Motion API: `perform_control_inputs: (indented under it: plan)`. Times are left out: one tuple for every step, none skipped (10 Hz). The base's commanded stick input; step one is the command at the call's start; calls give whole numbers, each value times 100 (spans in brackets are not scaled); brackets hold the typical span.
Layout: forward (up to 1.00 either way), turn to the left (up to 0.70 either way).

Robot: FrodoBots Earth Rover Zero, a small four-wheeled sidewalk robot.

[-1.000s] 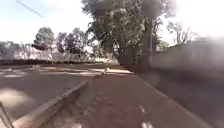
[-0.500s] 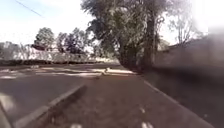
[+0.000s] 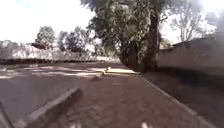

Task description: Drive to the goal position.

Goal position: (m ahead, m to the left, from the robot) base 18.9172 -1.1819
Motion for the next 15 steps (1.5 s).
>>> perform_control_inputs:
  plan:
    - [70, 0]
    - [70, 0]
    - [70, 0]
    - [70, 0]
    - [70, 0]
    - [70, 0]
    - [70, 0]
    - [70, 0]
    - [70, 0]
    - [70, 0]
    - [70, 0]
    - [69, 0]
    - [69, 0]
    - [70, 0]
    - [70, -28]
